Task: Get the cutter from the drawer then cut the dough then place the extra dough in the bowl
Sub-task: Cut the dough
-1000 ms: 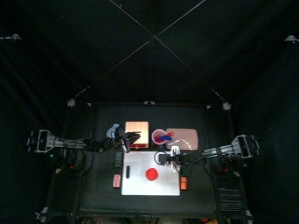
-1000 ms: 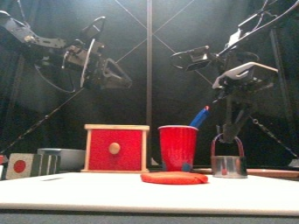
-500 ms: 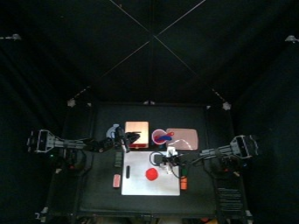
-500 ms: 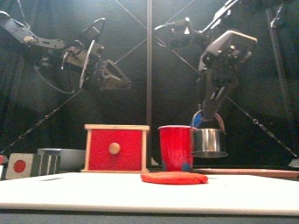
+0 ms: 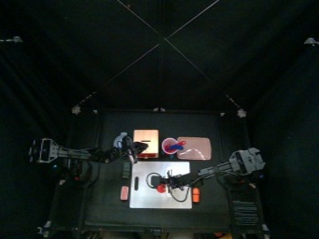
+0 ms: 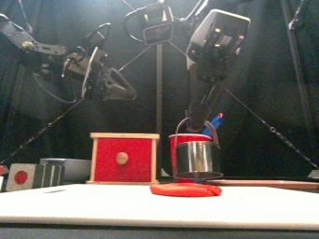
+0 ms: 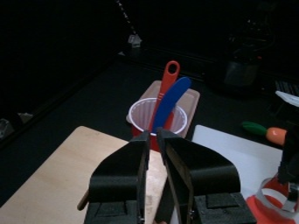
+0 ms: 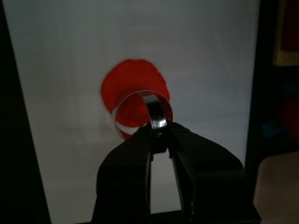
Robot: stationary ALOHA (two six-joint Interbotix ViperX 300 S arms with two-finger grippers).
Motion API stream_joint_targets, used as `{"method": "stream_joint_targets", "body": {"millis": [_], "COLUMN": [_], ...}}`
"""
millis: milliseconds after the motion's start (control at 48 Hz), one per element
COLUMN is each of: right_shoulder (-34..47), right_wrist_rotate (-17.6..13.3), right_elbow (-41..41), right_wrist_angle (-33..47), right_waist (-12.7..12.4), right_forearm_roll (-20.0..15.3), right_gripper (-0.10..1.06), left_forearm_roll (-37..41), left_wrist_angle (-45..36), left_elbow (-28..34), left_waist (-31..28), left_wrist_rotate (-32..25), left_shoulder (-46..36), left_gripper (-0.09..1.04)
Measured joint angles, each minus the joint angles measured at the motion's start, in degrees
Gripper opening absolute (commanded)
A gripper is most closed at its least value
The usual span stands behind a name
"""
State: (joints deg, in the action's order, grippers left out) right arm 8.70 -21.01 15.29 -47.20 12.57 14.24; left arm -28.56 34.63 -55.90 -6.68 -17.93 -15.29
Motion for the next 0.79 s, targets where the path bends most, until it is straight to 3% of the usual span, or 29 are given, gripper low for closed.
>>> {"method": "stream_joint_targets", "body": {"millis": [792], "right_shoulder": [2.02], "right_wrist_rotate": [-0.18], "right_elbow": [-2.72], "right_wrist_angle": [0.0], "right_waist": [-0.09], "right_forearm_roll": [2.9], "right_gripper": [0.5], "left_forearm_roll": [-1.67], "left_wrist_angle": [0.09], "left_elbow": [-1.32], "left_waist": [0.0], "left_wrist_rotate": [0.0], "left_shoulder": [2.11], "left_gripper": [0.6]}}
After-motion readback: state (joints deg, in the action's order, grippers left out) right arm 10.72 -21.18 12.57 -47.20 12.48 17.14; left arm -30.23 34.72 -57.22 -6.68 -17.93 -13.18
